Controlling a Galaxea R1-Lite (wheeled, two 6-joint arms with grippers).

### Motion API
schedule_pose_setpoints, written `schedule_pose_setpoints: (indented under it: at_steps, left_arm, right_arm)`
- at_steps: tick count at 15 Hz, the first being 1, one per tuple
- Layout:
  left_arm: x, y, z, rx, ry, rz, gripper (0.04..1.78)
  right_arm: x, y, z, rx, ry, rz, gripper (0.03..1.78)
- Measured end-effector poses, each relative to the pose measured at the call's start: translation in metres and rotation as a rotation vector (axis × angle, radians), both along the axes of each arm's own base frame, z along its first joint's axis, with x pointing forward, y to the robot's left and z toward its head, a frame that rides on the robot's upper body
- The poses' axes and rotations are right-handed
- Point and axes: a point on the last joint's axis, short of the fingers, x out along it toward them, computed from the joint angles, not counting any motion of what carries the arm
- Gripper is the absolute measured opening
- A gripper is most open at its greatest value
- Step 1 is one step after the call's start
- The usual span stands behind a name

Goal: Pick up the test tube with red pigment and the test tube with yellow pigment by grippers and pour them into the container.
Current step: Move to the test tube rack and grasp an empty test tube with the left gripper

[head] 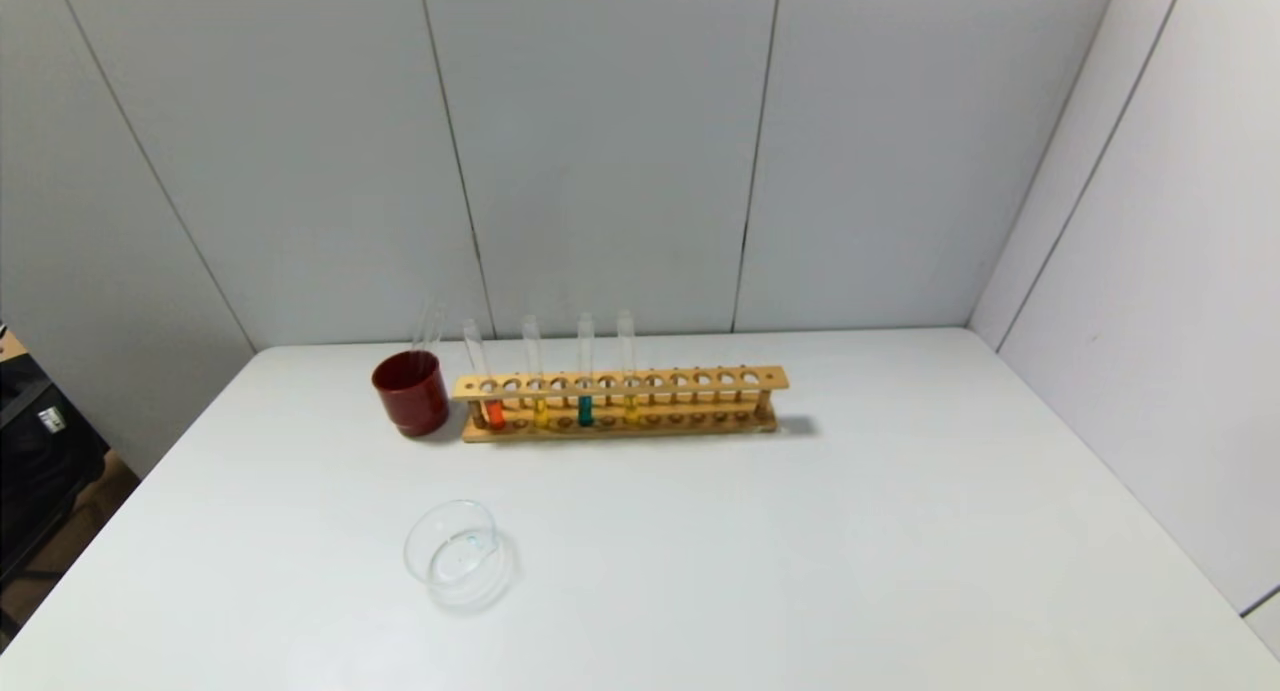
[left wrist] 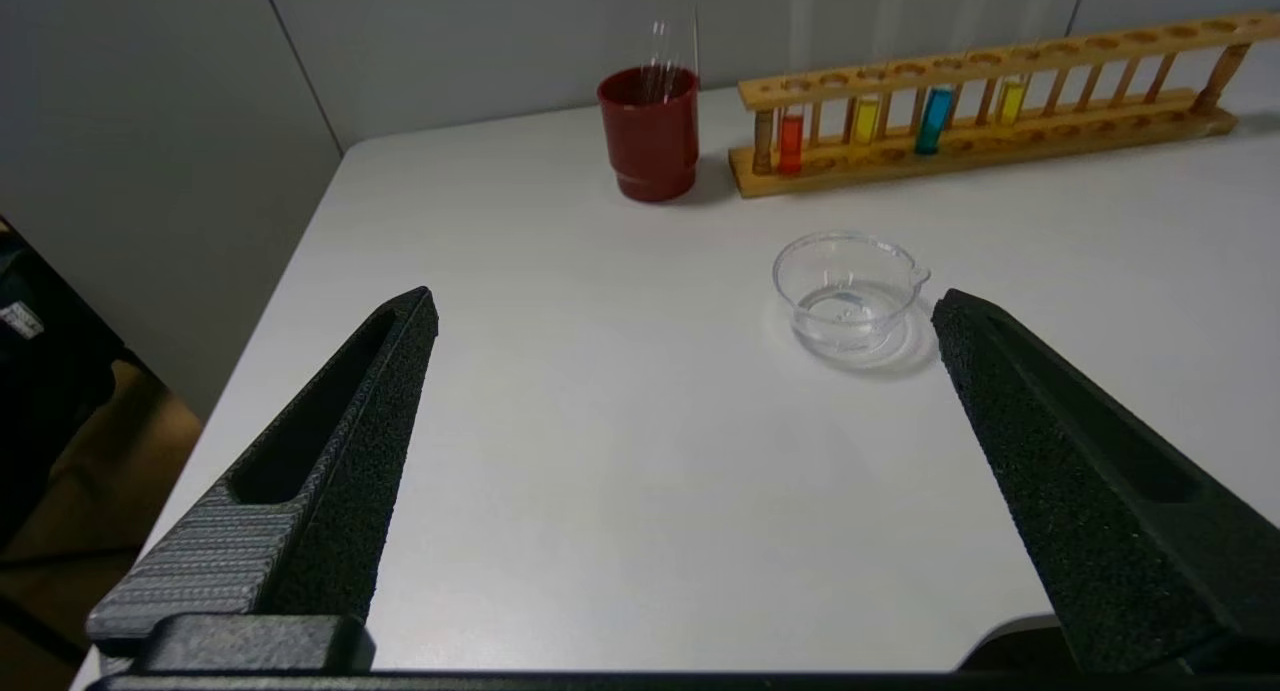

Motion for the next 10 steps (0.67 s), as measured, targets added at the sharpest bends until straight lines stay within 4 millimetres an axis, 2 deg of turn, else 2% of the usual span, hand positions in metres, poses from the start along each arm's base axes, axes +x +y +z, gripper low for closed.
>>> schedule_pose_setpoints:
  at_steps: [3, 5, 8, 10]
  left_arm:
    - [-0.012, 0.0, 0.042, 0.004, 0.004, -0.012, 1.75]
    - [-0.008, 0.0, 0.075, 0.008, 0.023, -0.023, 1.75]
    - [0.016, -0.002, 0.12, 0.01, 0.082, -0.1, 1.75]
    - [0.048, -0.004, 0.145, 0.007, 0.133, -0.167, 1.75]
  right_arm:
    - [0.0, 0.0, 0.0, 0.0, 0.0, 0.001, 1.75]
    - [0.0, 0.0, 0.0, 0.0, 0.0, 0.0, 1.75]
    - [0.0, 0.0, 0.0, 0.0, 0.0, 0.0, 1.75]
    - [0.0, 0.0, 0.0, 0.0, 0.0, 0.0, 1.75]
